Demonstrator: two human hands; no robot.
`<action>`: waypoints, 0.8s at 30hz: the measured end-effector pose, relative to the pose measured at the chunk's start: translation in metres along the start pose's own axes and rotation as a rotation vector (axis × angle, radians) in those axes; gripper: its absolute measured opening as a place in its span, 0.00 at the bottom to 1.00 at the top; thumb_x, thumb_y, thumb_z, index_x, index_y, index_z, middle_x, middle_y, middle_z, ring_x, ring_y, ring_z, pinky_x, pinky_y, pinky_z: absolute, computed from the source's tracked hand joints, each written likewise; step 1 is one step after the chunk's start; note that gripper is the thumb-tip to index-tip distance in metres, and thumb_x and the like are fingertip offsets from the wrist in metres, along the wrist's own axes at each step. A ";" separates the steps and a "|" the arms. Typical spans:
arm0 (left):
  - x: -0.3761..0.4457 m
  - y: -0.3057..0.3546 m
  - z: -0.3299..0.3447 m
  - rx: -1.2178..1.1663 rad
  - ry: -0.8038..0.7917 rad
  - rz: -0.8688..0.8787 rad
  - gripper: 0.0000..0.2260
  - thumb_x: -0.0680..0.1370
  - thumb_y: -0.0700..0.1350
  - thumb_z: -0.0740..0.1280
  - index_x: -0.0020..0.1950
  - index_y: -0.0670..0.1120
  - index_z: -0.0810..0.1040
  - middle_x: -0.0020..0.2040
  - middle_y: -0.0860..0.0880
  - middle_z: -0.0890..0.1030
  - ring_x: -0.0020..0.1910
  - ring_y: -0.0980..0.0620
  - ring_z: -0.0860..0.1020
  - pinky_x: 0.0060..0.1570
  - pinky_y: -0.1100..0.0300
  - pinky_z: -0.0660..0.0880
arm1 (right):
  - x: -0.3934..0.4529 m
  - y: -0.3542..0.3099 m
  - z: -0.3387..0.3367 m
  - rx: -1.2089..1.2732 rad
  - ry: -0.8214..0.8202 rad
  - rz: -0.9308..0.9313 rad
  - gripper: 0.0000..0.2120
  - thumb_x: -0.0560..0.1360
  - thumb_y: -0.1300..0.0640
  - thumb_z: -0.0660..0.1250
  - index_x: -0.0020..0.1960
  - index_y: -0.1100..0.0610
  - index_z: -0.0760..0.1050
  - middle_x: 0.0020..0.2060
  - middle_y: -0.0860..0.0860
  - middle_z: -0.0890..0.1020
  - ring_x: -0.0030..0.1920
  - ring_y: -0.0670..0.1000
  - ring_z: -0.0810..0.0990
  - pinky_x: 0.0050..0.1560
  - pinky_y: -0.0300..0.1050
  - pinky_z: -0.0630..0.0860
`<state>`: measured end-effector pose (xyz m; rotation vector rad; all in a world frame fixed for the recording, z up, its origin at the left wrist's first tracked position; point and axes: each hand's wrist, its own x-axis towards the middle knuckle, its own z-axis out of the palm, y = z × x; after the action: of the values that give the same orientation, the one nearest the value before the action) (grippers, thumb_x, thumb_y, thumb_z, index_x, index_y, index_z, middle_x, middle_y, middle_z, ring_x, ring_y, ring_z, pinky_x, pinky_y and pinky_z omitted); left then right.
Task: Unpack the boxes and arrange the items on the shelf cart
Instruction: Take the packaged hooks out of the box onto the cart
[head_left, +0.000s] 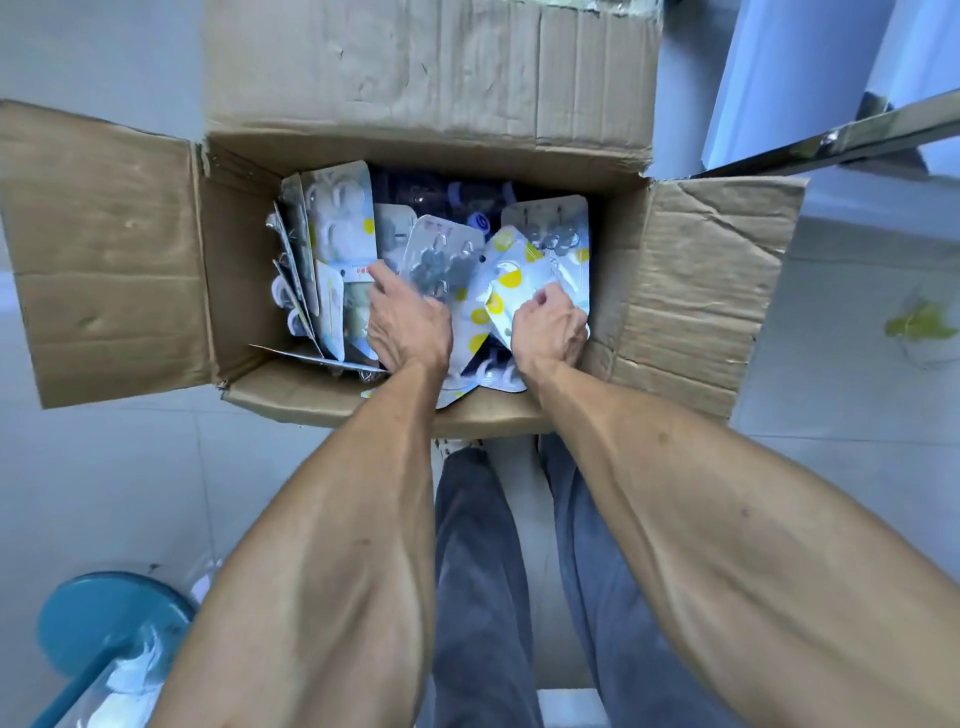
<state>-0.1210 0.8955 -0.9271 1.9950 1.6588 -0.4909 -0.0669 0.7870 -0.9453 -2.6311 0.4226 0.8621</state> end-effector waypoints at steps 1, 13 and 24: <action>0.001 -0.001 0.003 0.073 0.044 0.009 0.25 0.72 0.39 0.68 0.67 0.44 0.64 0.59 0.41 0.73 0.55 0.41 0.74 0.49 0.50 0.70 | 0.001 0.001 0.002 0.008 -0.002 -0.008 0.09 0.77 0.60 0.59 0.48 0.58 0.78 0.46 0.60 0.81 0.50 0.62 0.78 0.42 0.47 0.68; 0.009 -0.008 0.041 0.150 -0.005 0.149 0.09 0.76 0.47 0.62 0.50 0.44 0.77 0.47 0.41 0.81 0.46 0.38 0.79 0.41 0.54 0.66 | 0.018 0.015 0.016 -0.176 0.125 -0.077 0.16 0.79 0.48 0.60 0.53 0.60 0.77 0.46 0.61 0.82 0.49 0.61 0.80 0.46 0.49 0.71; 0.018 0.007 0.070 0.308 -0.059 0.230 0.10 0.76 0.49 0.67 0.38 0.45 0.72 0.41 0.43 0.80 0.39 0.40 0.76 0.37 0.56 0.64 | 0.044 0.013 0.015 -0.145 0.079 0.063 0.19 0.81 0.48 0.58 0.58 0.62 0.77 0.54 0.61 0.81 0.55 0.63 0.79 0.52 0.52 0.72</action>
<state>-0.1080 0.8685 -0.9935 2.3312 1.3608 -0.7480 -0.0459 0.7742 -0.9864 -2.8058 0.4829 0.8392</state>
